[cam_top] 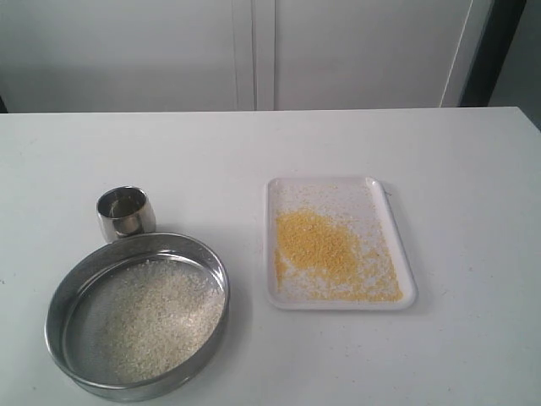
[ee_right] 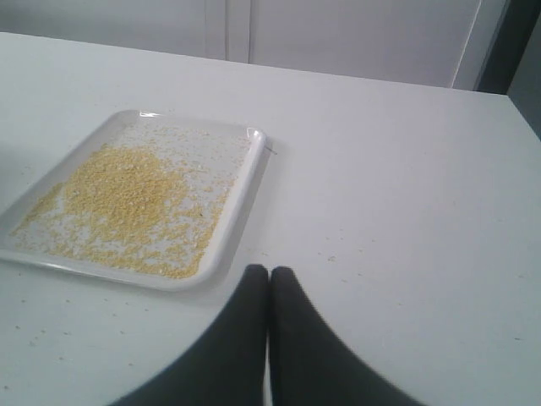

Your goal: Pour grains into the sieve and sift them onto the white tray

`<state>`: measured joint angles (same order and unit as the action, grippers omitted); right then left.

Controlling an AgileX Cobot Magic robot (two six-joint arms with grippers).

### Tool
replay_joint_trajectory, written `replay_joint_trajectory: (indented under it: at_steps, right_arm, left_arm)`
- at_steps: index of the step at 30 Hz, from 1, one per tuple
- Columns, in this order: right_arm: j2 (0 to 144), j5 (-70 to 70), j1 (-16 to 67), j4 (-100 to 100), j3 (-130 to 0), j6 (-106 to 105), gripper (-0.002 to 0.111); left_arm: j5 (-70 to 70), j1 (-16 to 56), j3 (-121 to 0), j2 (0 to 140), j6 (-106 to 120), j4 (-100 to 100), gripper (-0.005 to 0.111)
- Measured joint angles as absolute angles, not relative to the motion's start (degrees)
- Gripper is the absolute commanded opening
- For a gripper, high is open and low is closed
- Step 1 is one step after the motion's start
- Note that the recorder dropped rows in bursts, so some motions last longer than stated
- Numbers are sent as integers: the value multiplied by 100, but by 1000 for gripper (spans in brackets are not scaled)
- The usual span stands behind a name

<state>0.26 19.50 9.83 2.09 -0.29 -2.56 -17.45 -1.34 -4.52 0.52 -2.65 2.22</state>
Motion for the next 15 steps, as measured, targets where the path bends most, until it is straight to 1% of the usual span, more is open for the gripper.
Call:
replay_joint_trajectory:
  at_steps: [3,15]
  right_arm:
    - [26,1950,983,209,-29,-256,0]
    - [26,1950,983,209,-29,-256,0]
  left_arm:
    - [-1611,-252,-315,30,-265,133,0]
    - [-1223,-266,-22,30,-265,62,0]
